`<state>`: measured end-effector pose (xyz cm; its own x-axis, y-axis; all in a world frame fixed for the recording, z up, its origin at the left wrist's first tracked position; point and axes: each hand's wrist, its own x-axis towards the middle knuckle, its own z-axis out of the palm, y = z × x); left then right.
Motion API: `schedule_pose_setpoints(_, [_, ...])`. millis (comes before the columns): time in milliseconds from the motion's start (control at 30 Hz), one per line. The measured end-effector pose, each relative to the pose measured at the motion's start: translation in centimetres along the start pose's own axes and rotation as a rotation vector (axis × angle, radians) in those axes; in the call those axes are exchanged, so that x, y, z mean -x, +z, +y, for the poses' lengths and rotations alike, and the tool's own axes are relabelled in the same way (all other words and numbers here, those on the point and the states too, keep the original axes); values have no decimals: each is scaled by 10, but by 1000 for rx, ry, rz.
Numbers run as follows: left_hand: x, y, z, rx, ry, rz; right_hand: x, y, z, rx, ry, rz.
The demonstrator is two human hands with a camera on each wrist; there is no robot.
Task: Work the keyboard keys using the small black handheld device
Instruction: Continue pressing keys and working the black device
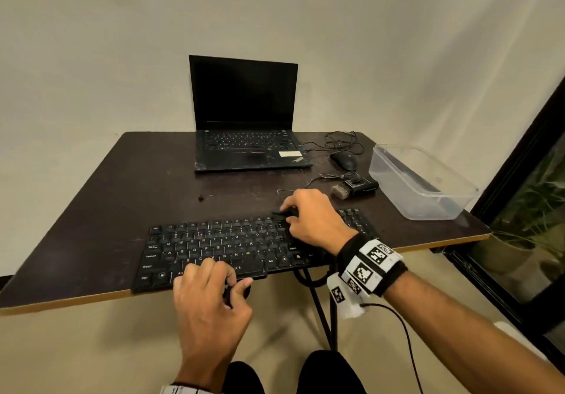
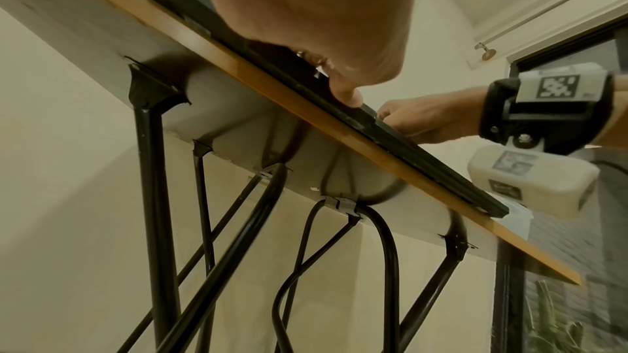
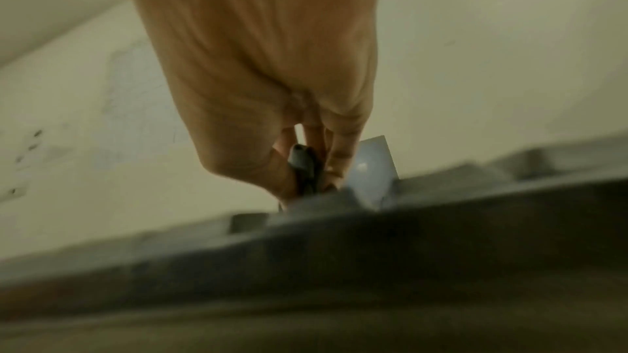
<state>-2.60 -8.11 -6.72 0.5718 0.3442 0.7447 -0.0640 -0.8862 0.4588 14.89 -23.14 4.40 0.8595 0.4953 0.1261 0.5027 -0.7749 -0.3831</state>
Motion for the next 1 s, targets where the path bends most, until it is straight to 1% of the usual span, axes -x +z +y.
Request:
schedule_pose_setpoints(33, [0, -1, 0, 3, 1, -2, -1, 1, 1, 20, -11, 17])
schedule_pose_setpoints(67, [-1, -2, -1, 6, 5, -3, -2, -3, 5, 20, 16, 24])
schedule_pose_setpoints(167, [-1, -1, -1, 10, 11, 8, 0, -23, 39, 8, 207, 89])
schedule_pose_setpoints(200, [-1, 0, -1, 10, 15, 13, 4, -28, 50, 0, 256, 120])
schedule_pose_setpoints(233, [0, 1, -1, 12, 21, 21, 8, -31, 55, -7, 271, 141])
schedule_pose_setpoints(300, [0, 3, -2, 11, 26, 34, 15, -29, 51, -31, 228, 136])
schedule_pose_setpoints(333, [0, 4, -2, 8, 24, 34, 19, -26, 43, -65, 190, 107])
schedule_pose_setpoints(400, [0, 4, -3, 5, 25, 31, 32, -13, 24, -146, 86, 32])
schedule_pose_setpoints(433, [0, 3, -4, 8, 28, 28, 40, -4, 14, -154, 28, 20])
schedule_pose_setpoints(500, [-2, 2, -4, 17, 29, 23, 59, 9, 6, -116, -67, 83])
schedule_pose_setpoints(533, [-2, 1, -4, 25, 27, 24, 66, 12, 7, -102, -91, 113])
schedule_pose_setpoints(567, [-3, 1, -4, 34, 30, 27, 70, 11, 11, -89, -89, 125])
schedule_pose_setpoints(600, [-3, 1, -4, 43, 31, 26, 73, 6, 18, -66, -55, 132])
schedule_pose_setpoints(700, [-3, 1, -4, 42, 31, 30, 80, -13, 48, -49, 139, 211])
schedule_pose_setpoints(767, [-2, 1, -4, 38, 33, 38, 90, -16, 62, -119, 239, 290])
schedule_pose_setpoints(800, [-2, 1, -3, 39, 37, 40, 97, -13, 63, -176, 260, 328])
schedule_pose_setpoints(867, [-3, 2, -3, 39, 35, 39, 106, 4, 51, -251, 237, 385])
schedule_pose_setpoints(933, [-3, 1, -4, 40, 22, 29, 108, 30, 27, -282, 124, 458])
schedule_pose_setpoints(1000, [-4, 0, -4, 44, 19, 24, 106, 52, -3, -305, 8, 470])
